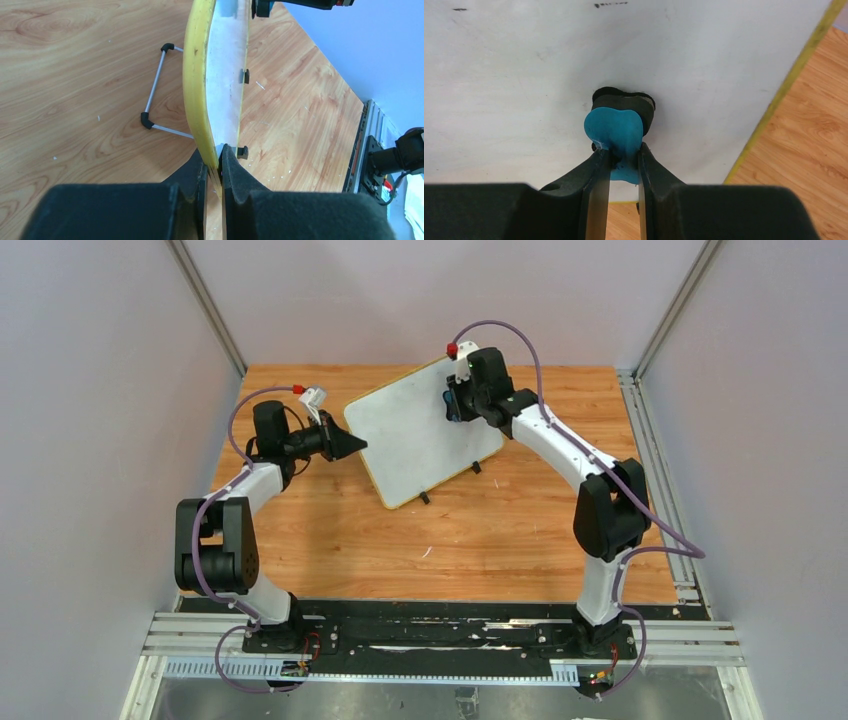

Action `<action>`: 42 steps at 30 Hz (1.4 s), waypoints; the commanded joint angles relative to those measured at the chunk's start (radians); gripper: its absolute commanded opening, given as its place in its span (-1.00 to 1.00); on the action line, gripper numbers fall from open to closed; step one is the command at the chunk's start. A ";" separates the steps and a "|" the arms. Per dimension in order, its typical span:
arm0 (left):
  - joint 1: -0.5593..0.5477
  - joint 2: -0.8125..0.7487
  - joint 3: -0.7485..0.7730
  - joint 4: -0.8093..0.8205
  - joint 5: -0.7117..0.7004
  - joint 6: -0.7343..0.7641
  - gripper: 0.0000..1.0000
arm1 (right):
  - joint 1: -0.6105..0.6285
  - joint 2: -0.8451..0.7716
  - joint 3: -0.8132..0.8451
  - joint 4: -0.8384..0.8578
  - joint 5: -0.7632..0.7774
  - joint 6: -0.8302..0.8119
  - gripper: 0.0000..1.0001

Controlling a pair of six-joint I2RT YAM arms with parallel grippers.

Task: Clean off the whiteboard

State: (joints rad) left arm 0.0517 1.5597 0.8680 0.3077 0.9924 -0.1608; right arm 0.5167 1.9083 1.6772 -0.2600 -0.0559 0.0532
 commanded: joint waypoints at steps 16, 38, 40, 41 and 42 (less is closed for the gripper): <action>-0.001 0.026 -0.008 -0.062 -0.109 0.165 -1.00 | -0.107 -0.335 -0.197 -0.252 0.247 0.054 -0.99; -0.002 0.007 -0.018 -0.110 -0.130 0.211 -0.98 | -0.411 -0.604 -0.804 -0.307 0.175 0.252 -0.99; -0.001 0.007 -0.020 -0.111 -0.133 0.215 -0.97 | -0.436 -0.594 -0.833 -0.280 0.131 0.248 -0.99; -0.001 0.007 -0.020 -0.114 -0.133 0.217 -0.96 | -0.450 -0.587 -0.850 -0.262 0.102 0.245 -0.99; -0.001 0.007 -0.020 -0.117 -0.134 0.219 -0.94 | -0.462 -0.577 -0.862 -0.247 0.072 0.238 -0.99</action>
State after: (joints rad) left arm 0.0505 1.5509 0.8715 0.2760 0.9844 -0.1314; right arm 0.1066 1.3167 0.8650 -0.5655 0.1078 0.2878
